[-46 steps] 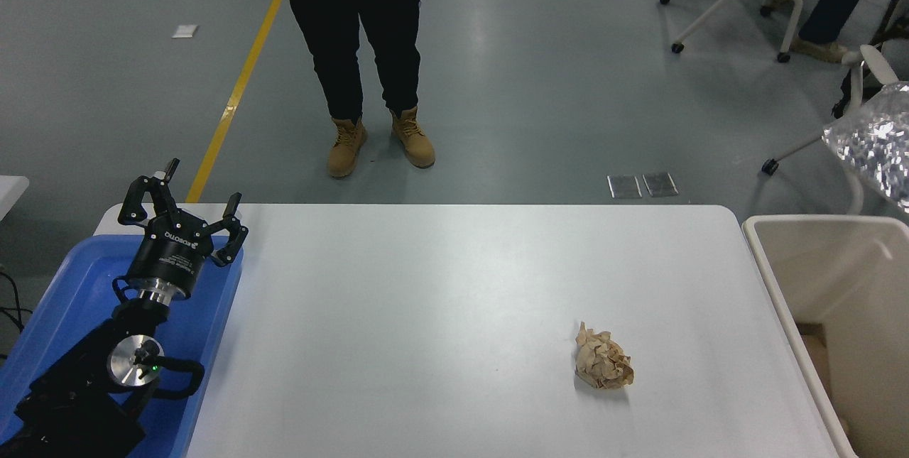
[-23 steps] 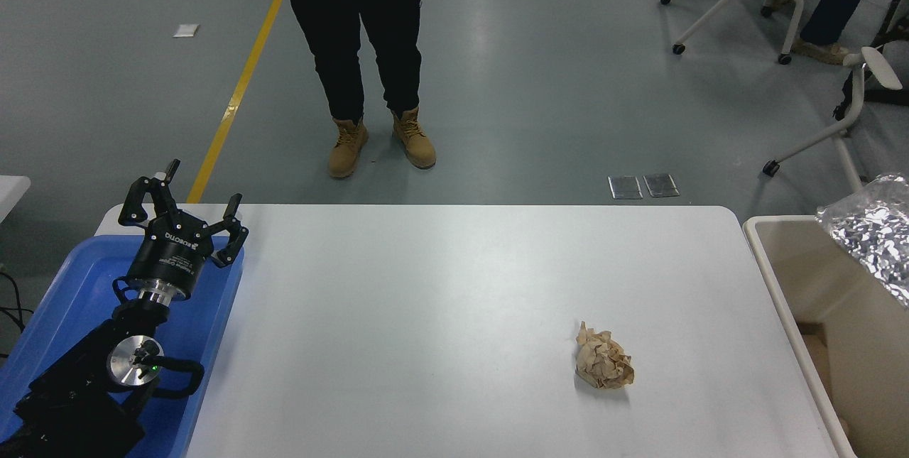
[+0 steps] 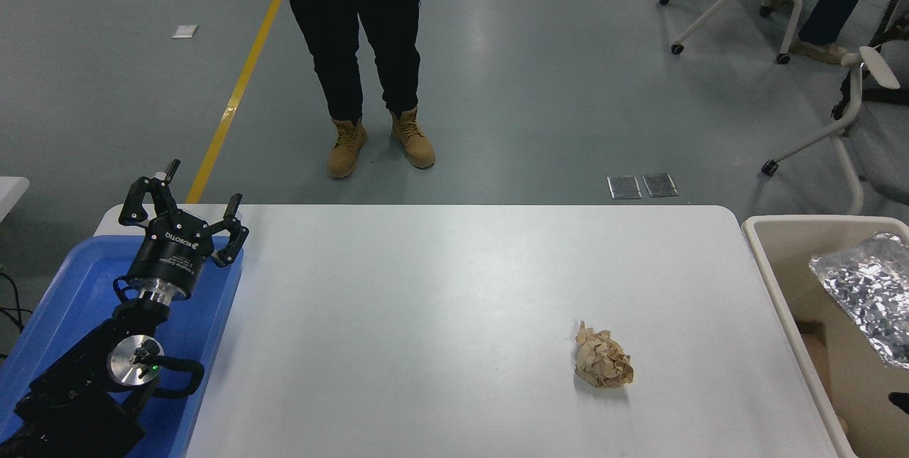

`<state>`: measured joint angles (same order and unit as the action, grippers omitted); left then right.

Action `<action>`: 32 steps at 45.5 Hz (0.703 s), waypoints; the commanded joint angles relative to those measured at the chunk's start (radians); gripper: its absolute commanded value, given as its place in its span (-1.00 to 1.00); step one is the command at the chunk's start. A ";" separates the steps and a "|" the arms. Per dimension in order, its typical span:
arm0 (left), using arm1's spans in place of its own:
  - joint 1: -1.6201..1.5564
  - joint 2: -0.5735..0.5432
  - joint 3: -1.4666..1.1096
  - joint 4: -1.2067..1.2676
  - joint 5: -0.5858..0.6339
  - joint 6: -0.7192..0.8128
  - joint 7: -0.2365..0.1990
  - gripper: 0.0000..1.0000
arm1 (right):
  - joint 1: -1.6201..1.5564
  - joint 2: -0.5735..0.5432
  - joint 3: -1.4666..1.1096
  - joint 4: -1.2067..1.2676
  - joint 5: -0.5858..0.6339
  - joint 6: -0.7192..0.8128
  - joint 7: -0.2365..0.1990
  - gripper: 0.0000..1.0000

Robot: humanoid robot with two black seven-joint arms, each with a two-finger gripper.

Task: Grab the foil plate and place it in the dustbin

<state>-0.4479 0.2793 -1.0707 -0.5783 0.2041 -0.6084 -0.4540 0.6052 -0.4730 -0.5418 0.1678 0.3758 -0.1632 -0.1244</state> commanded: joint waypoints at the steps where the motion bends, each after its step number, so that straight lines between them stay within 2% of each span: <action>1: 0.000 0.000 0.000 0.000 0.001 0.001 0.000 0.97 | -0.012 0.007 0.003 -0.001 -0.005 -0.013 0.000 0.11; 3: 0.000 0.000 0.000 0.000 0.000 -0.001 0.000 0.97 | -0.013 0.007 0.003 -0.001 -0.015 -0.030 0.000 0.72; 4: 0.000 0.000 0.000 0.000 0.000 -0.001 0.000 0.97 | -0.013 0.007 0.003 0.001 -0.015 -0.039 0.000 0.96; 5: 0.000 0.000 0.000 0.000 0.000 -0.001 0.000 0.97 | -0.012 0.007 0.003 0.001 -0.015 -0.044 0.000 1.00; 32: 0.000 0.000 0.000 0.000 0.000 -0.001 0.000 0.97 | 0.100 0.008 -0.014 0.009 -0.020 -0.042 0.002 1.00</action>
<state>-0.4479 0.2793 -1.0707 -0.5782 0.2041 -0.6090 -0.4542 0.6404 -0.4620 -0.5464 0.1721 0.3584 -0.2037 -0.1242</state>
